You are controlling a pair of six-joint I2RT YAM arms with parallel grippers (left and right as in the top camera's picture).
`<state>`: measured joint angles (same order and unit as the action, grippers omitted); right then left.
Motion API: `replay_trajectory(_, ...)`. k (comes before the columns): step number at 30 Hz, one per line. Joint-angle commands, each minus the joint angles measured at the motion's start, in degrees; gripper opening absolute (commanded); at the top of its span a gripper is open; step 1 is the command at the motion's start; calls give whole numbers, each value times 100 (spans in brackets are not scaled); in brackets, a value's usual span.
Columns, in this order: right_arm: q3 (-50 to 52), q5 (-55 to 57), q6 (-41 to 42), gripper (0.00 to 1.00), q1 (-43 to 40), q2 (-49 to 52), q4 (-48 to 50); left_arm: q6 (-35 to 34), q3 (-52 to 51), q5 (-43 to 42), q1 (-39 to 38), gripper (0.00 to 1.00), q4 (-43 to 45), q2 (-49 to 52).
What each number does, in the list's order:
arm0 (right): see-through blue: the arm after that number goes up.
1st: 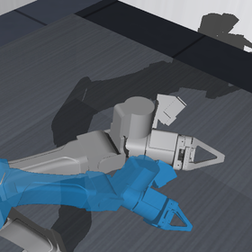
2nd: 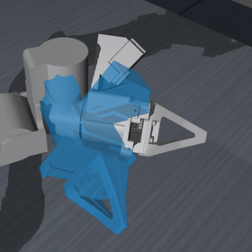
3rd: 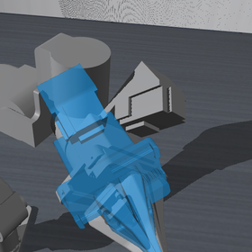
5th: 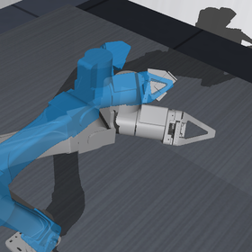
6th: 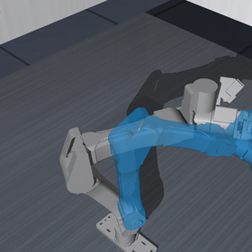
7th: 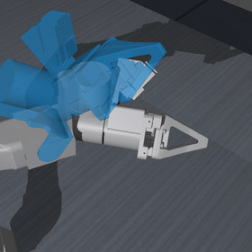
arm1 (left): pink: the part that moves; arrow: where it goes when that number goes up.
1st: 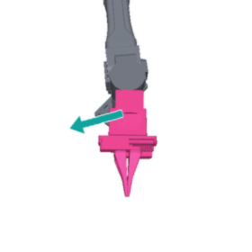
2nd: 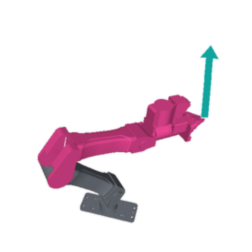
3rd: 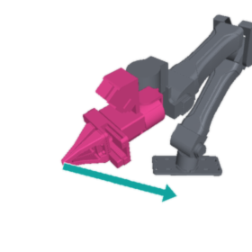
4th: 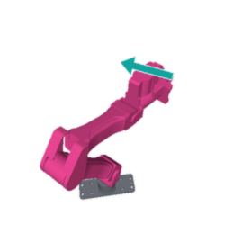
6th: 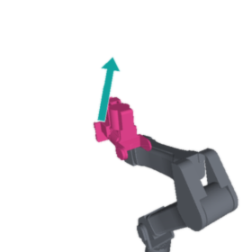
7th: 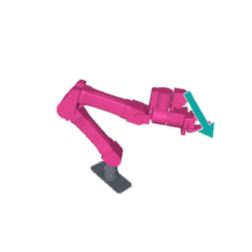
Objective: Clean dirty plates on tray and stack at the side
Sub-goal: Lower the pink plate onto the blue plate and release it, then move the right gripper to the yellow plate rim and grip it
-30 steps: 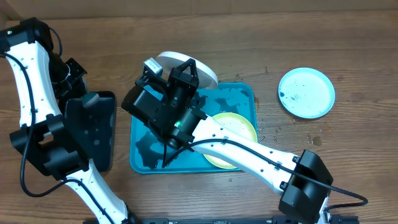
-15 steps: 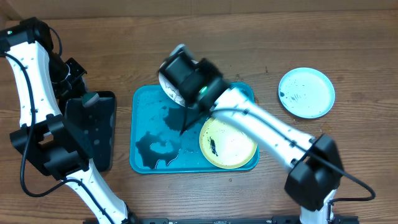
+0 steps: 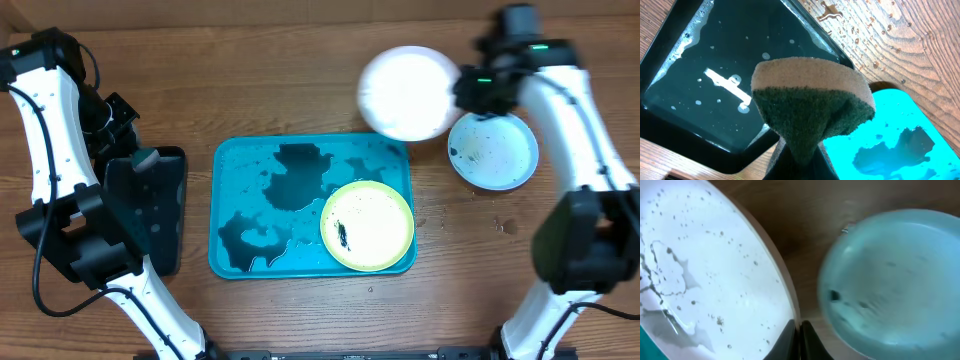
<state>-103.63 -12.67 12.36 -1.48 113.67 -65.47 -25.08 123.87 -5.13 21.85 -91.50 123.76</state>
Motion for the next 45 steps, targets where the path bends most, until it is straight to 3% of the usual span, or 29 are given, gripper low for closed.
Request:
replay_trajectory(1, -90, -605, 144, 4, -715, -330, -361, 87, -13, 59, -26, 4, 50, -162)
replay_trajectory(9, 369, -278, 160, 4, -1781, -328, -584, 85, -13, 59, -52, 4, 138, -162)
replay_trajectory(15, 957, 833, 1056, 4, -1853, -328, -247, 85, -13, 61, -81, 4, 160, -162)
replay_trajectory(22, 1480, 811, 1062, 4, -1847, -328, 133, 87, -15, 61, -87, 4, 184, -162)
replay_trajectory(23, 1526, 809, 1062, 9, -1847, -328, 157, 85, -13, 61, -87, 4, 184, -162)
replay_trajectory(26, 1574, 780, 1058, 53, -1847, -328, 153, 85, -13, 59, -87, 4, 192, -162)
replay_trajectory(27, 1578, 702, 1034, 59, -1847, -328, 140, 85, -13, 59, -87, 4, 199, -162)
replay_trajectory(32, 1576, -542, 601, 53, -1812, -350, 11, 87, -13, 59, -87, 4, 197, -162)
replay_trajectory(37, 1576, -1928, -63, 54, -1370, -693, -208, 85, -15, 57, -87, 4, 199, -162)
replay_trajectory(45, 1729, -275, -219, 58, 935, -960, -297, 85, -13, 57, -87, 4, 201, -162)
